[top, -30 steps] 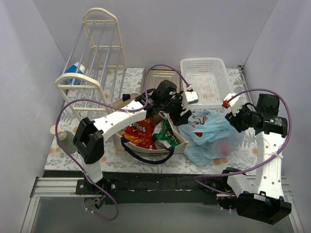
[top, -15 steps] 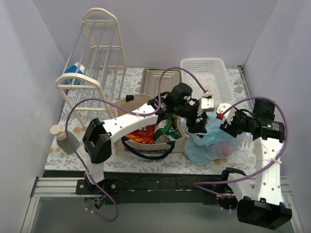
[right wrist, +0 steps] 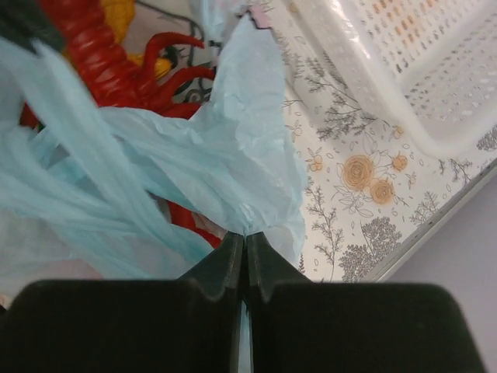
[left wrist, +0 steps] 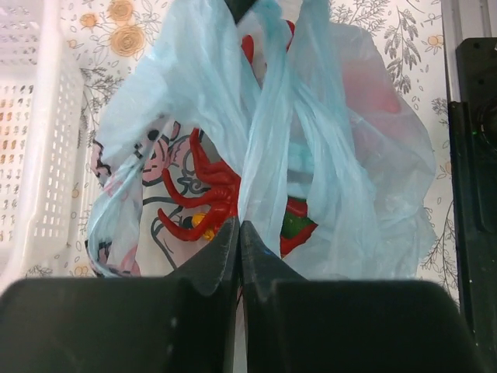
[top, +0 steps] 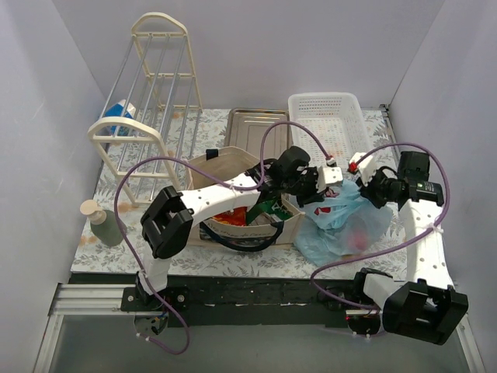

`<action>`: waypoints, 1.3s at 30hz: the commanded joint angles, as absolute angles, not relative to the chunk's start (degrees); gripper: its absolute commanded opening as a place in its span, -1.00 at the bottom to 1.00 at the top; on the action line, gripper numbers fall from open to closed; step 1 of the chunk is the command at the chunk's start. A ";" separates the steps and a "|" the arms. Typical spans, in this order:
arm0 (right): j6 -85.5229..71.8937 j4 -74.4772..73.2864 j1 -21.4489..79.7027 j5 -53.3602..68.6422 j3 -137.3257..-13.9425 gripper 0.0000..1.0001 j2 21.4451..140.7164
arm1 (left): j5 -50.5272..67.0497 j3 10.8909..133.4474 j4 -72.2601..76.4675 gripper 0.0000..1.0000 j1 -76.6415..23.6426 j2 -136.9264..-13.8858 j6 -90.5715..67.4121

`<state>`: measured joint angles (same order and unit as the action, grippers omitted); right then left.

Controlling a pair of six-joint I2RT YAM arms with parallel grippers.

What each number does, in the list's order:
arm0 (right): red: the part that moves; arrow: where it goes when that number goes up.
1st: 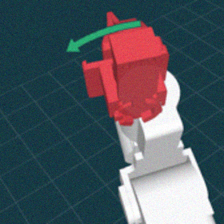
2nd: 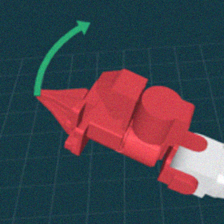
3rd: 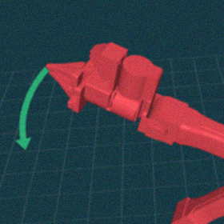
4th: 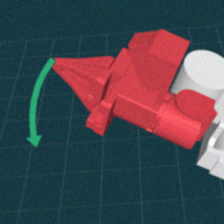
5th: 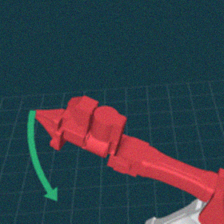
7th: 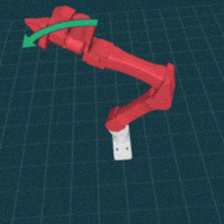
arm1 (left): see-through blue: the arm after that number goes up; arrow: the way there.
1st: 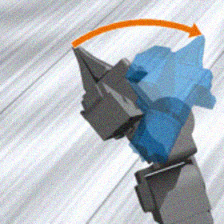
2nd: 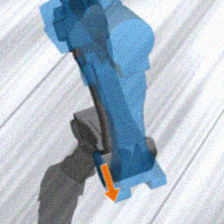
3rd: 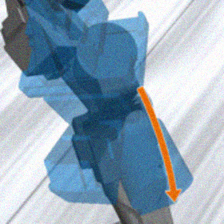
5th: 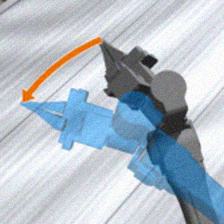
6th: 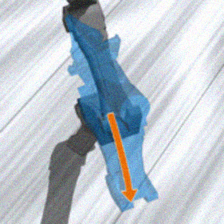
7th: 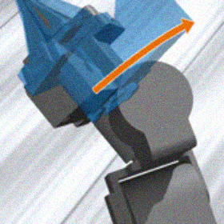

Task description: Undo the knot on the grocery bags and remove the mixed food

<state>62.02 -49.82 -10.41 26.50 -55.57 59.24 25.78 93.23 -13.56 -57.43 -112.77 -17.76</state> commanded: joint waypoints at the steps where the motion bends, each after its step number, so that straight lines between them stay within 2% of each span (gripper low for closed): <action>1: 47.84 -41.14 -15.63 27.76 -61.08 -0.92 60.38 | 22.76 85.99 -9.77 -1.00 -57.74 -104.61 -16.79; 10: 41.85 -40.61 -20.48 25.85 -66.09 -0.95 61.79 | 14.94 69.71 -5.01 -1.00 -56.69 -84.83 -15.73; 13: 37.36 -38.33 -22.58 24.69 -68.19 -0.96 63.63 | 15.20 66.19 -2.56 -1.00 -56.69 -78.42 -16.00; 16: 34.90 -38.58 -26.80 29.61 -73.99 -0.94 67.40 | 19.32 63.55 -0.35 -1.00 -56.60 -74.28 -14.16; 20: 32.70 -42.43 -29.79 33.57 -82.17 -0.82 71.71 | 21.44 63.81 6.13 -1.00 -56.60 -74.70 -14.94; 24: 32.78 -44.12 -29.97 31.48 -85.43 -0.78 70.67 | 21.89 68.10 12.21 -1.00 -56.69 -79.35 -17.22; 26: 33.05 -43.51 -30.15 29.54 -85.43 -0.70 69.35 | 22.41 71.71 14.31 -1.00 -56.69 -83.38 -17.23; 27: 32.96 -43.24 -30.23 28.92 -85.08 -0.46 69.00 | 23.02 72.59 14.67 -1.00 -56.78 -84.80 -16.88; 29: 32.34 -43.50 -30.23 27.69 -84.12 -0.23 68.64 | 23.64 73.83 15.63 -1.00 -56.69 -86.57 -14.59; 30: 32.60 -46.03 -30.15 27.86 -84.46 -0.14 68.82 | 23.38 73.57 16.34 -0.95 -56.69 -87.53 -14.15; 32: 33.48 -48.50 -30.32 28.38 -85.86 -0.06 69.08 | 23.47 73.65 16.35 -0.17 -56.78 -87.71 -13.45; 34: 35.06 -52.45 -30.32 30.05 -87.44 0.02 68.73 | 22.07 74.35 15.82 0.47 -56.78 -87.54 -15.28; 37: 42.69 -60.17 -30.32 38.21 -88.33 0.04 67.24 | 17.33 76.89 14.60 0.66 -56.78 -87.89 -23.35; 39: 47.27 -62.39 -30.32 42.86 -82.66 0.06 64.08 | 14.86 80.05 11.96 0.72 -56.78 -88.85 -29.25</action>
